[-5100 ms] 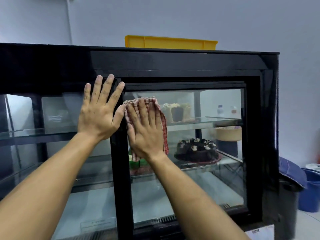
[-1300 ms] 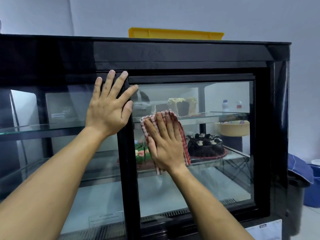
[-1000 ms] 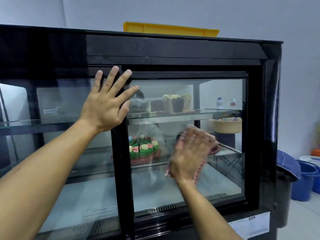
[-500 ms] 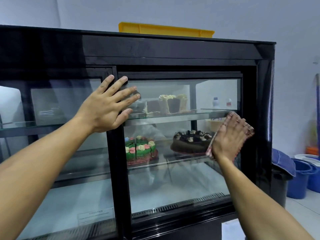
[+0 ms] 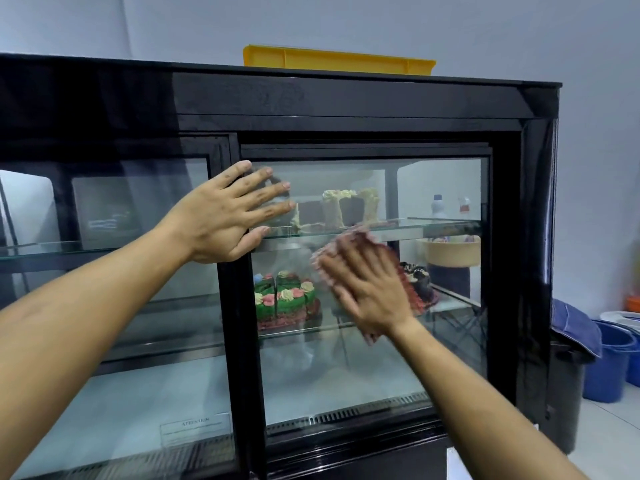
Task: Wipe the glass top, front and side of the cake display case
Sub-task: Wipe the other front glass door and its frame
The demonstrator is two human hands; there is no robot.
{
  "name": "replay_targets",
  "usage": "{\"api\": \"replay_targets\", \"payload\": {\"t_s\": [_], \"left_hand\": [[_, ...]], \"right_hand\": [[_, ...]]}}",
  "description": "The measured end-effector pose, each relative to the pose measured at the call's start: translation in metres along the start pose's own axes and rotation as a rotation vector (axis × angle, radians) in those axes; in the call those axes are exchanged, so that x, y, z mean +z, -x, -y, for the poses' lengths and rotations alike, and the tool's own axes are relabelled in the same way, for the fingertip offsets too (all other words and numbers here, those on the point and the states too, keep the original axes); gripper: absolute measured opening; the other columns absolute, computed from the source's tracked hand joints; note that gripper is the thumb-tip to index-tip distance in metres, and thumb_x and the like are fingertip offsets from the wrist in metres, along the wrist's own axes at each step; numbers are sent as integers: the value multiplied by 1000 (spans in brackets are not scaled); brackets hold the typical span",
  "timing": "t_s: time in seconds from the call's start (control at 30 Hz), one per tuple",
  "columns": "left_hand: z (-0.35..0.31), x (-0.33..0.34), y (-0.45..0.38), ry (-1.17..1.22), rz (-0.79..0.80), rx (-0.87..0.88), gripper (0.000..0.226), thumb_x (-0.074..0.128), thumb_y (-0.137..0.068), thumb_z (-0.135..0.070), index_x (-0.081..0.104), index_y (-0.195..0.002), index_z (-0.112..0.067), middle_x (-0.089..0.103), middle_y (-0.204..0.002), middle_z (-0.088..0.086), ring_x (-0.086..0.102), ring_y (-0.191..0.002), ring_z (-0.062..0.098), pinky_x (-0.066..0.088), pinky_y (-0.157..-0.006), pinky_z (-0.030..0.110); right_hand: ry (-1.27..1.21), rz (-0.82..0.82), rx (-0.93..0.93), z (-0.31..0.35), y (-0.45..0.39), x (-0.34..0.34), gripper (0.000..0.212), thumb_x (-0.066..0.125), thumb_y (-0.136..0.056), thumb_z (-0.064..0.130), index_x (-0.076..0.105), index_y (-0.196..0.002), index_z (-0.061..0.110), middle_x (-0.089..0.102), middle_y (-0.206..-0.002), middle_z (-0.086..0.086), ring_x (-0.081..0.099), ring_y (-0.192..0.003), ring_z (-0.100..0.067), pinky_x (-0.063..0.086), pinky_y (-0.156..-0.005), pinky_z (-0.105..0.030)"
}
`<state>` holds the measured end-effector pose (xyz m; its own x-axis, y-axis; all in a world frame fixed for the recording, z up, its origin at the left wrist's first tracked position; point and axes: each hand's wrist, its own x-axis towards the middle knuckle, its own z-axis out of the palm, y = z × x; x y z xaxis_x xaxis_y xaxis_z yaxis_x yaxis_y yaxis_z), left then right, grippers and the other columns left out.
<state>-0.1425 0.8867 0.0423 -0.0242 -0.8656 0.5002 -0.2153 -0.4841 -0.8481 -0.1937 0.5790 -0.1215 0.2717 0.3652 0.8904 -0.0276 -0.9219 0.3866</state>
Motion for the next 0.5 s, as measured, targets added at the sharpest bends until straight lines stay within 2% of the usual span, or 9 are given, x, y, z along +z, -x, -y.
{"api": "replay_targets", "payload": {"t_s": [0.07, 0.17, 0.2, 0.23, 0.27, 0.33, 0.4, 0.5], "left_hand": [[0, -1, 1, 1, 3, -3, 61, 23, -107, -44, 34, -163, -22, 31, -168, 9, 29, -156, 37, 15, -129, 55], [-1, -3, 0, 14, 14, -11, 60, 24, -107, -44, 37, -162, -24, 34, -167, 9, 33, -154, 38, 17, -128, 55], [-2, -4, 0, 17, 22, -13, 60, 24, -107, -44, 37, -162, -24, 34, -167, 9, 33, -154, 38, 17, -128, 55], [-3, -4, -1, 20, 28, -15, 59, 24, -107, -44, 37, -162, -25, 34, -168, 9, 33, -154, 38, 17, -128, 54], [-3, -5, -2, 24, 28, -19, 59, 25, -107, -44, 37, -162, -26, 34, -168, 8, 33, -154, 37, 17, -128, 54], [-4, -5, -2, 33, 11, -30, 58, 28, -107, -43, 39, -161, -26, 35, -167, 7, 34, -153, 37, 18, -128, 54], [-3, -5, -1, 34, 2, -32, 58, 30, -106, -43, 40, -161, -25, 35, -167, 7, 35, -152, 38, 18, -128, 54], [-5, -5, 0, 28, -8, -34, 59, 32, -105, -41, 40, -161, -25, 36, -167, 8, 35, -152, 38, 17, -129, 53]], "right_hand": [[38, -15, 284, -46, 24, -1, 59, 24, -109, 51, 13, -164, 34, 5, -173, -8, 1, -160, -31, 4, -128, -55], [-53, -51, 904, -89, 65, -5, 63, 18, -109, 46, 0, -166, 29, -7, -173, -12, -6, -160, -36, -4, -128, -55], [-89, -51, 1047, -88, 73, -4, 64, 19, -109, 43, -1, -166, 24, -8, -173, -15, -6, -159, -40, -7, -128, -53], [-109, -61, 1114, -80, 74, -2, 65, 20, -108, 41, 1, -166, 20, -6, -172, -20, -5, -158, -44, -8, -128, -54], [-104, -74, 1107, -65, 70, -1, 65, 21, -109, 40, 4, -166, 15, -4, -171, -23, -4, -158, -46, -6, -127, -57], [-72, -52, 924, -22, 52, 0, 64, 19, -110, 41, 9, -166, 11, 0, -170, -26, -1, -157, -47, 0, -126, -65], [-89, -4, 610, 25, 29, 3, 63, 17, -111, 46, 14, -164, 14, 6, -170, -24, 10, -157, -46, 4, -126, -64], [-87, 50, 129, 69, 12, 9, 57, 36, -109, 48, 31, -162, 27, 21, -169, -14, 22, -156, -41, 21, -125, -62]]}}
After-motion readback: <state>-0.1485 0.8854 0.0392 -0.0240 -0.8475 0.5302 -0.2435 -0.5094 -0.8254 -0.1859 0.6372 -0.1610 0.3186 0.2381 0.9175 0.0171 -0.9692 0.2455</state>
